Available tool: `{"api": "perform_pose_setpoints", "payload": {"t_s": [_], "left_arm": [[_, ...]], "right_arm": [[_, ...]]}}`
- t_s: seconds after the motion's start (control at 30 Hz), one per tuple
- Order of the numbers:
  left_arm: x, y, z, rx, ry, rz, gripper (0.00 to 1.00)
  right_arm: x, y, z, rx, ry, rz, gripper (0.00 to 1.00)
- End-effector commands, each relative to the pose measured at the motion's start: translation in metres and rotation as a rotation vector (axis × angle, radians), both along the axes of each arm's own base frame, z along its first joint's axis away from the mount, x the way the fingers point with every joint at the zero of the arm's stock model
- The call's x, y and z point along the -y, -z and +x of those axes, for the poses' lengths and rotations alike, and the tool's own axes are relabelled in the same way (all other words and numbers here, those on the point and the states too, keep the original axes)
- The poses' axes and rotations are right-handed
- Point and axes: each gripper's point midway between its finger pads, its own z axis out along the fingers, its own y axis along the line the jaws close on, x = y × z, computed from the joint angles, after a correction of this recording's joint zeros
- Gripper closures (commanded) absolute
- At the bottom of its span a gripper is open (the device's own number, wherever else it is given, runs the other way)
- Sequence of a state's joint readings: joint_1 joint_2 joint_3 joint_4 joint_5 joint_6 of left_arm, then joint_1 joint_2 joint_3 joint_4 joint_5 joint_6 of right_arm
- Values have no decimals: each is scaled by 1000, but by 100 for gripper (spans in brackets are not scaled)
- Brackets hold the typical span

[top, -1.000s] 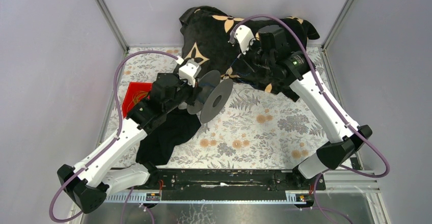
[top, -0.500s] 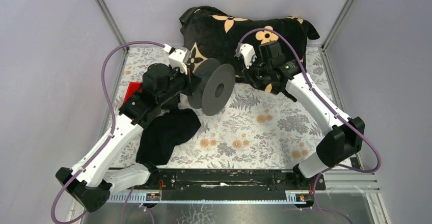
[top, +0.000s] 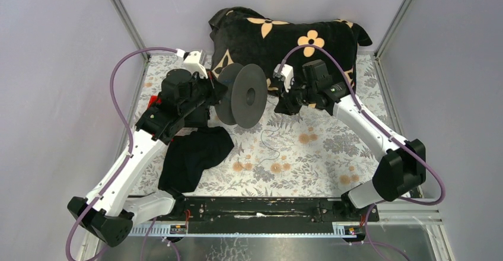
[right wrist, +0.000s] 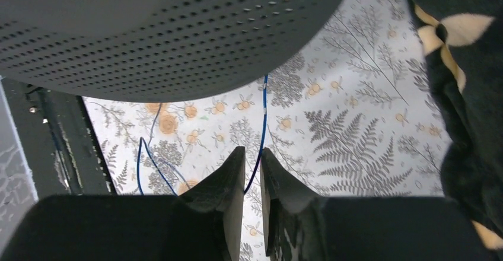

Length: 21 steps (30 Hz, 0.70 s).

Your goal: Wrap the cables

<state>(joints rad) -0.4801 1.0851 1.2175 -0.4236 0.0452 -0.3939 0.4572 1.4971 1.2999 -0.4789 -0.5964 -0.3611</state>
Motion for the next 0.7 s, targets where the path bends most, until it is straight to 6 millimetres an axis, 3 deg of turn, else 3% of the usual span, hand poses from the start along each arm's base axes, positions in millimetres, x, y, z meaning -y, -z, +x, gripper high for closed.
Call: {"api": "perform_pose_setpoints", "payload": {"t_s": [0.0, 0.67], "left_arm": [[1, -50, 6, 92, -25, -131, 100], [-16, -49, 36, 45, -164, -195, 100]], "right_arm": [[-17, -26, -16, 25, -101, 141, 77], [-16, -14, -41, -87, -199, 271, 65]]}}
